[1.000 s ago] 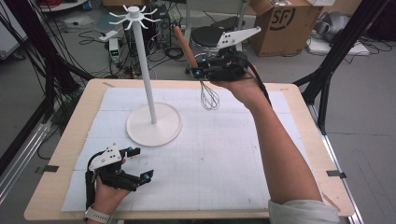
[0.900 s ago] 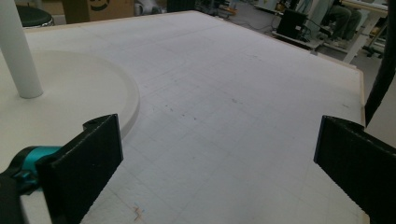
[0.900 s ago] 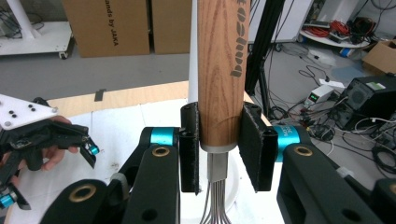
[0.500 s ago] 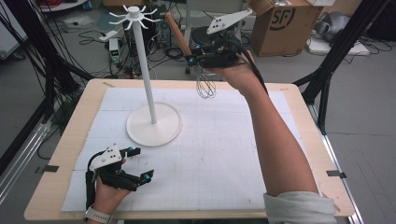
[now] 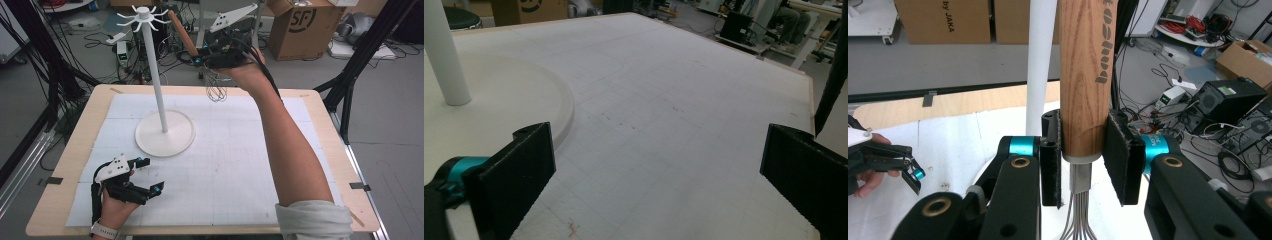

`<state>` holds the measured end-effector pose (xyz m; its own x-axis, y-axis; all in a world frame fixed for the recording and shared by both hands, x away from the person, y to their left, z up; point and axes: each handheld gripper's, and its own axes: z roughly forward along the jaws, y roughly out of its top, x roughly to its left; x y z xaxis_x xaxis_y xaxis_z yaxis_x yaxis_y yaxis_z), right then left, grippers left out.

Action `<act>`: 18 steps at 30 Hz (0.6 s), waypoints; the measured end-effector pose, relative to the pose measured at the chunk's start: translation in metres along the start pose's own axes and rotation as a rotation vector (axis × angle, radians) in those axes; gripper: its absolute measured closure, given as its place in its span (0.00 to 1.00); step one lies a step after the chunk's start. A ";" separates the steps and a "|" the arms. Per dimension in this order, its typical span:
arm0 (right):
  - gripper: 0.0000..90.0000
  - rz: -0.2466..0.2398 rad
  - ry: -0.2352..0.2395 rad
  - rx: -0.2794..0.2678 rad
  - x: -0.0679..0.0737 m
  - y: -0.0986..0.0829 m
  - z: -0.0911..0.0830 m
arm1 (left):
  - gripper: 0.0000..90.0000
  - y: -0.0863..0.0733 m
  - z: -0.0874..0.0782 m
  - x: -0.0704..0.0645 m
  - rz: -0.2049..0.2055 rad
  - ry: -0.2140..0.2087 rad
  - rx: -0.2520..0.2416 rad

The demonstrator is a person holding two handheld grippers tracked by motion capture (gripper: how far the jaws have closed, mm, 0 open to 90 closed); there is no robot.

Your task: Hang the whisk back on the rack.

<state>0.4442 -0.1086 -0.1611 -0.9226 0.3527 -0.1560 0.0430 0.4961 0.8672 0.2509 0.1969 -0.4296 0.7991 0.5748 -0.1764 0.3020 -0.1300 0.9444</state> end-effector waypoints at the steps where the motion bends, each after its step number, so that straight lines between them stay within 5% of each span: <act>1: 0.79 -0.002 0.002 0.005 0.000 0.000 0.001 | 0.02 0.000 0.000 0.000 -0.001 -0.001 -0.002; 18: 0.79 0.022 -0.018 0.025 -0.006 0.001 0.012 | 0.02 0.000 -0.001 0.000 -0.007 -0.001 -0.006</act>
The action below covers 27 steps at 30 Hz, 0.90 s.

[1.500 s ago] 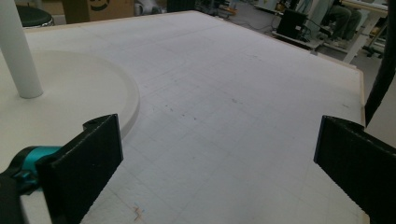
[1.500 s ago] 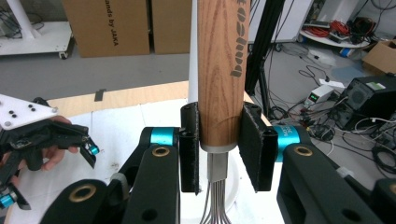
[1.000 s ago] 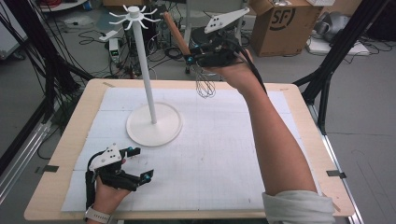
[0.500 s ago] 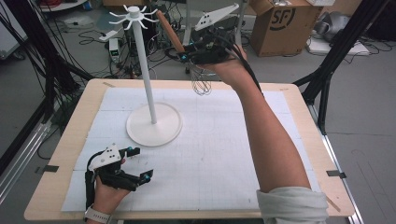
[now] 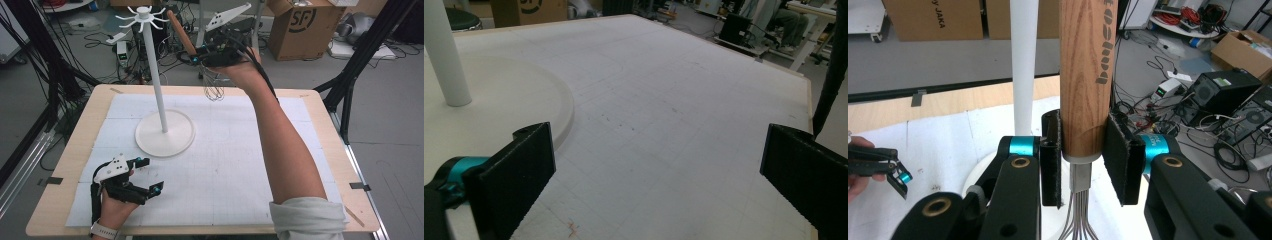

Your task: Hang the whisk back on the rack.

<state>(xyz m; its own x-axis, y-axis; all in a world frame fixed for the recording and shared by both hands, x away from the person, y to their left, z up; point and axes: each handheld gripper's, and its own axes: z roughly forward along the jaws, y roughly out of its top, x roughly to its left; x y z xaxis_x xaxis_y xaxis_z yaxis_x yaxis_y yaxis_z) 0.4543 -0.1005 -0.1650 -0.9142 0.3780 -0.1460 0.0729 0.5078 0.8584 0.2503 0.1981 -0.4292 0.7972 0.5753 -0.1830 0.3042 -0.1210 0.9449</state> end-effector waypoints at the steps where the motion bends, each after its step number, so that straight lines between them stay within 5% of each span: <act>1: 0.79 -0.001 -0.001 -0.002 0.000 0.000 0.001 | 0.02 0.000 0.000 0.000 0.001 -0.001 -0.001; 27: 0.72 -0.014 0.030 0.033 0.012 0.000 0.031 | 0.02 -0.001 -0.002 0.000 0.000 0.002 0.004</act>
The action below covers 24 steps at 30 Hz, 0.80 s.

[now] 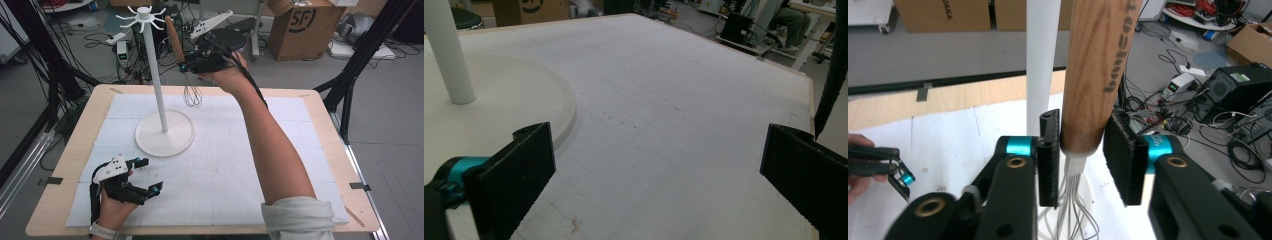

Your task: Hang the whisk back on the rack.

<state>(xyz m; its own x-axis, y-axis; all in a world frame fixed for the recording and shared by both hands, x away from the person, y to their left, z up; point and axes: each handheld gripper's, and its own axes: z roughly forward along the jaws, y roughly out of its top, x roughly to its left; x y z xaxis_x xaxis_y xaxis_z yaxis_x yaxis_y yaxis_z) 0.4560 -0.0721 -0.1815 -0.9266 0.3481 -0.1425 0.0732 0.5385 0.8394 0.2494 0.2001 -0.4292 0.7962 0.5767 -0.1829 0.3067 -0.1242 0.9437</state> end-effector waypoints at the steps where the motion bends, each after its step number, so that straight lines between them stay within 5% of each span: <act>1: 0.69 -0.002 -0.001 0.006 0.001 0.000 0.000 | 0.02 0.000 0.000 0.000 0.001 -0.001 0.000; 17: 0.39 0.062 -0.006 -0.075 0.005 -0.035 -0.021 | 0.02 -0.001 0.003 -0.001 0.005 -0.001 0.013; 24: 0.36 0.082 0.006 -0.097 0.004 -0.060 -0.044 | 0.02 0.000 0.004 -0.002 0.008 -0.006 0.018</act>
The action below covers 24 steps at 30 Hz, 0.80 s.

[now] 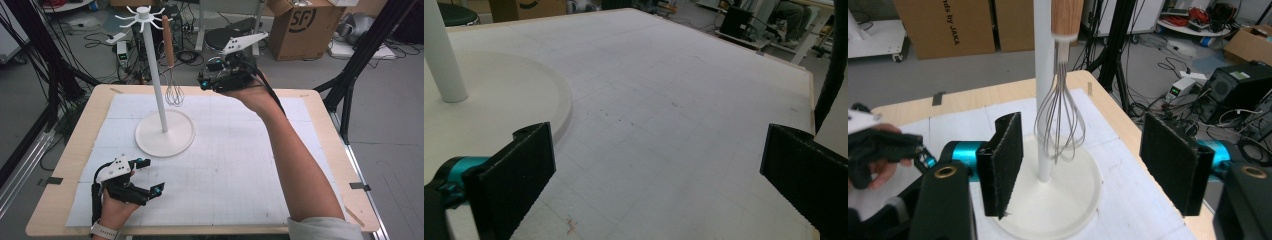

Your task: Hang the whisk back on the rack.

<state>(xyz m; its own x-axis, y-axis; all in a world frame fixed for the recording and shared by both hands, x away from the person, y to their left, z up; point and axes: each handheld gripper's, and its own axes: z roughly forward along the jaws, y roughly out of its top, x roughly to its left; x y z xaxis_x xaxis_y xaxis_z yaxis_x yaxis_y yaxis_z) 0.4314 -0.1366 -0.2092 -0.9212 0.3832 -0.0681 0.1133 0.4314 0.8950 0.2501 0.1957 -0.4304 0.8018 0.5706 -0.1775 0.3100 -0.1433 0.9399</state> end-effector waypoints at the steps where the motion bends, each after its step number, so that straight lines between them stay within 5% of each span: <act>1: 0.35 -0.001 -0.002 0.003 0.000 -0.004 -0.003 | 0.02 0.000 0.000 0.000 0.002 0.000 0.000; 11: 0.23 0.052 -0.038 -0.083 -0.002 -0.040 -0.042 | 0.02 0.000 0.002 -0.001 -0.002 -0.003 0.000; 24: 0.15 0.104 -0.019 -0.064 0.005 -0.089 -0.064 | 0.02 0.000 0.002 -0.001 0.000 0.000 0.001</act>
<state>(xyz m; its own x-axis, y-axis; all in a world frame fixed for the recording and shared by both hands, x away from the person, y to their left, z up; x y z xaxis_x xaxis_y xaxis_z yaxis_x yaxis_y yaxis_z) 0.3927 -0.2252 -0.2613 -0.8981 0.4394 0.0190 0.1835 0.3353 0.9241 0.2503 0.1939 -0.4303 0.8020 0.5703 -0.1776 0.3104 -0.1439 0.9397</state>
